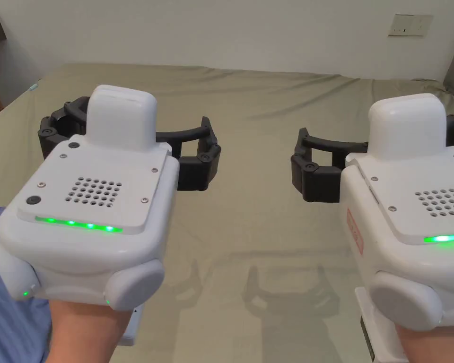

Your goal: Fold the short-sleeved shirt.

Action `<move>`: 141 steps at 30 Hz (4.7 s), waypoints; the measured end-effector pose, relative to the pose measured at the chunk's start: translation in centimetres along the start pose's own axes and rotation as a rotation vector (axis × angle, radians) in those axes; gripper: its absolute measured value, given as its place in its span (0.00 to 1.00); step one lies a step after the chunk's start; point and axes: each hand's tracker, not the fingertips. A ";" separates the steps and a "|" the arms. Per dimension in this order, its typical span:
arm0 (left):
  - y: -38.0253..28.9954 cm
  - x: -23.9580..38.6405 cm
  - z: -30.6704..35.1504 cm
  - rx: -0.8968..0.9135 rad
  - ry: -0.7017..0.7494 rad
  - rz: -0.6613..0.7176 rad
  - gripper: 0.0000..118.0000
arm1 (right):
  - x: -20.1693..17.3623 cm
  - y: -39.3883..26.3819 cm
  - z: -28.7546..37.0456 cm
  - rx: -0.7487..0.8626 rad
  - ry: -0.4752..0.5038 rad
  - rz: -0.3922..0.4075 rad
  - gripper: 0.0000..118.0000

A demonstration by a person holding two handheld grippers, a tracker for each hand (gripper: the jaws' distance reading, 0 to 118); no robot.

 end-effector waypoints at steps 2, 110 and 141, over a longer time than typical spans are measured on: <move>0.0 0.0 0.0 -0.002 0.000 -0.001 1.00 | 0.0 0.0 0.0 -0.001 -0.001 -0.001 1.00; -2.0 -19.8 11.1 -0.104 0.614 -0.002 0.00 | -21.2 3.3 -1.0 0.110 0.743 -0.001 0.01; -33.1 -31.1 -12.9 -0.987 0.428 0.313 0.95 | -20.7 -1.9 -9.9 -0.112 0.581 0.141 0.01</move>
